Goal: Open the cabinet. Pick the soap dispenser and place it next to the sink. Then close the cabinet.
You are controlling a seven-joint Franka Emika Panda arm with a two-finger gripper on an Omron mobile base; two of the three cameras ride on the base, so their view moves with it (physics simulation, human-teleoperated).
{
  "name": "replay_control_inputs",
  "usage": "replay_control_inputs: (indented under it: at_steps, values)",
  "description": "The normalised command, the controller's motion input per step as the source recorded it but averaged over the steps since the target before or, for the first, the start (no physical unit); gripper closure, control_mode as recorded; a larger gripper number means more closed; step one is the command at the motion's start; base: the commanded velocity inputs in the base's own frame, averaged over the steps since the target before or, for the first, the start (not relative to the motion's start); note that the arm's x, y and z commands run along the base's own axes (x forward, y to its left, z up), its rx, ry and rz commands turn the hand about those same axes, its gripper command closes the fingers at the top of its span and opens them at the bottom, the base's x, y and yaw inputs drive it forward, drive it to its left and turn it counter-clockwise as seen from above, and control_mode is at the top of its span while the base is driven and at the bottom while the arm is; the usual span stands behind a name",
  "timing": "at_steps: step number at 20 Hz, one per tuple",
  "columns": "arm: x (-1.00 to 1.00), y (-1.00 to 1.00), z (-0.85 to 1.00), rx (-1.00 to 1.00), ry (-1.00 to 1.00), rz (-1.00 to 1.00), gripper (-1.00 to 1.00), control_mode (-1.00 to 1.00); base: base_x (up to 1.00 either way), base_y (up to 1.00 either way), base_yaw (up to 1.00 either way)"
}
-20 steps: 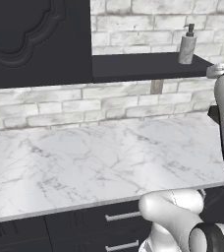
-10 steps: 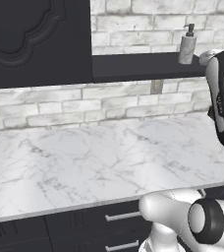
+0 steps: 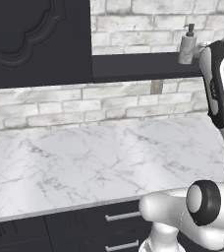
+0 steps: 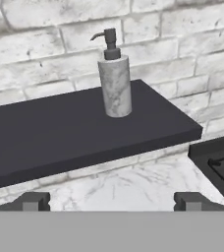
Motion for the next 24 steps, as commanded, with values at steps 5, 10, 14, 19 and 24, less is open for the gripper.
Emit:
replay_control_inputs:
  at_steps: [5,10,14,19,24]
  values:
    - [0.54,0.0,0.0,0.02,0.07,0.07,-1.0,-1.0,0.0,0.0,0.0]
    - [0.43,-0.23,0.0,0.0,0.02,0.15,-1.0,-1.0,0.0,0.0,0.0]
    - [0.17,-0.6,0.0,0.04,-0.01,0.13,-1.0,-1.0,0.0,0.0,0.0]
    - [0.25,-0.24,0.0,0.02,-0.02,0.02,-1.0,-1.0,0.0,0.0,0.0]
    - [0.4,0.0,-0.06,0.0,0.0,0.0,-1.0,-1.0,0.0,0.0,0.0]
